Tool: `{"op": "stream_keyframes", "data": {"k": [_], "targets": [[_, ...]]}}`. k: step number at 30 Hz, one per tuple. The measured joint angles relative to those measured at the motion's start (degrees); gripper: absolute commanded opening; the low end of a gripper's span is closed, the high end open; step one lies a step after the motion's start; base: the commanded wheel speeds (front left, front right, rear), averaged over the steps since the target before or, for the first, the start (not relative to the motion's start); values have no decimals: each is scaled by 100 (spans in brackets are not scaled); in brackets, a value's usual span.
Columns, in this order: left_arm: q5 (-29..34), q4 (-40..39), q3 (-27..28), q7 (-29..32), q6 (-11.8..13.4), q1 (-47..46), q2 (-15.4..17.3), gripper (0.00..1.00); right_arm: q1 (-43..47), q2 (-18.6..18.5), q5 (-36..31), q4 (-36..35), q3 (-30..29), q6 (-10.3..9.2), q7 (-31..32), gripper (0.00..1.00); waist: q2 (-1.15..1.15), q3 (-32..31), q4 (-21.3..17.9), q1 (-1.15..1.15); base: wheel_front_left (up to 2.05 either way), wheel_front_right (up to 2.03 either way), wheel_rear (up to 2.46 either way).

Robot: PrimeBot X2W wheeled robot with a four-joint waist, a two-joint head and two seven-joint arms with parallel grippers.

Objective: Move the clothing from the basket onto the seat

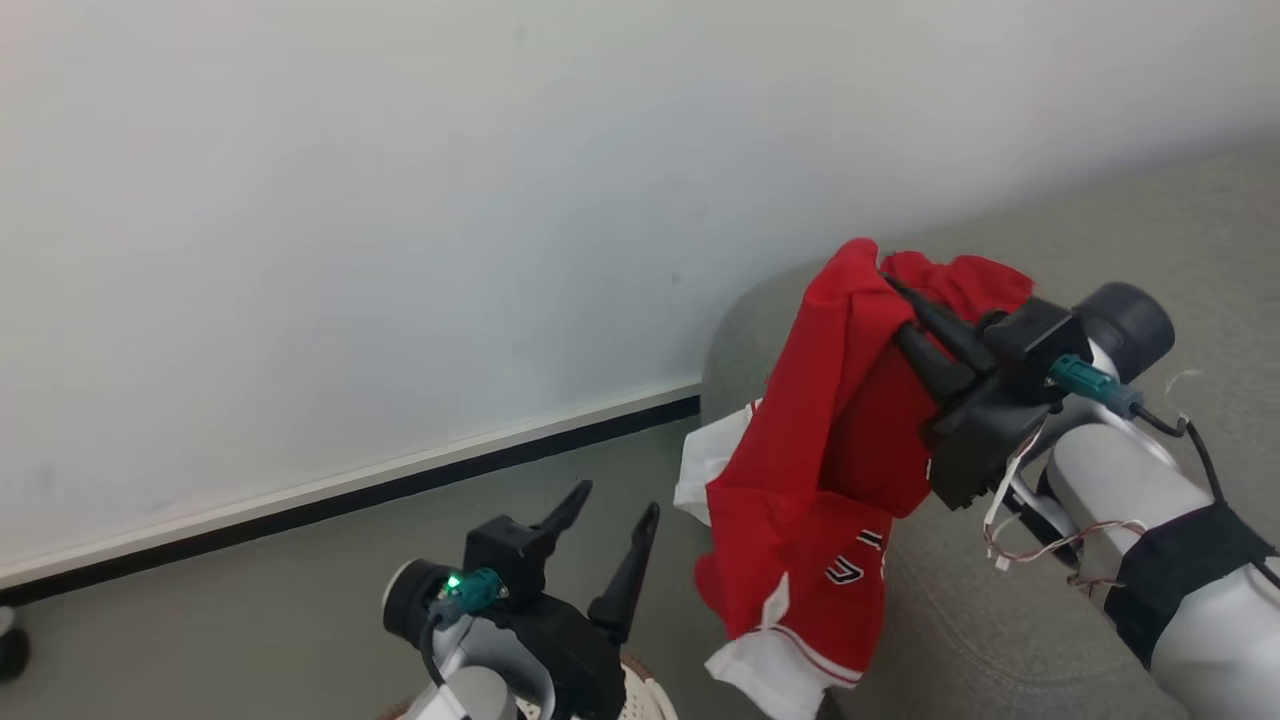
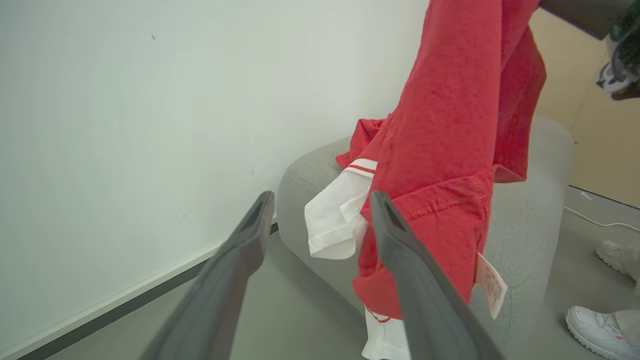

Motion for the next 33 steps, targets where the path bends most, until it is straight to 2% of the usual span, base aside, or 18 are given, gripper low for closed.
{"op": "stream_keyframes", "data": {"k": [10, 15, 22, 33], "targets": [[79, -204, -223, -91, 96, 171, -90, 100, -214, -220, -54, -461, -78, -42, 9, 0, 0, 181, -682, 0, 0, 0, 0], [143, -298, -315, -99, 104, 168, -105, 100, -398, -283, -51, -525, -197, -43, 59, 0, 0, 403, -876, 0, 0, 0, 0], [392, -517, -430, -98, 204, 103, -92, 100, -1018, -436, 5, -433, -519, -101, 260, 0, 0, 829, -948, 0, 0, 0, 0], [711, -976, -452, -31, 294, -277, 230, 100, -3100, -1002, -55, 124, -1274, -252, 566, 0, 0, 1663, -763, 1, 0, 0, 0]]}}
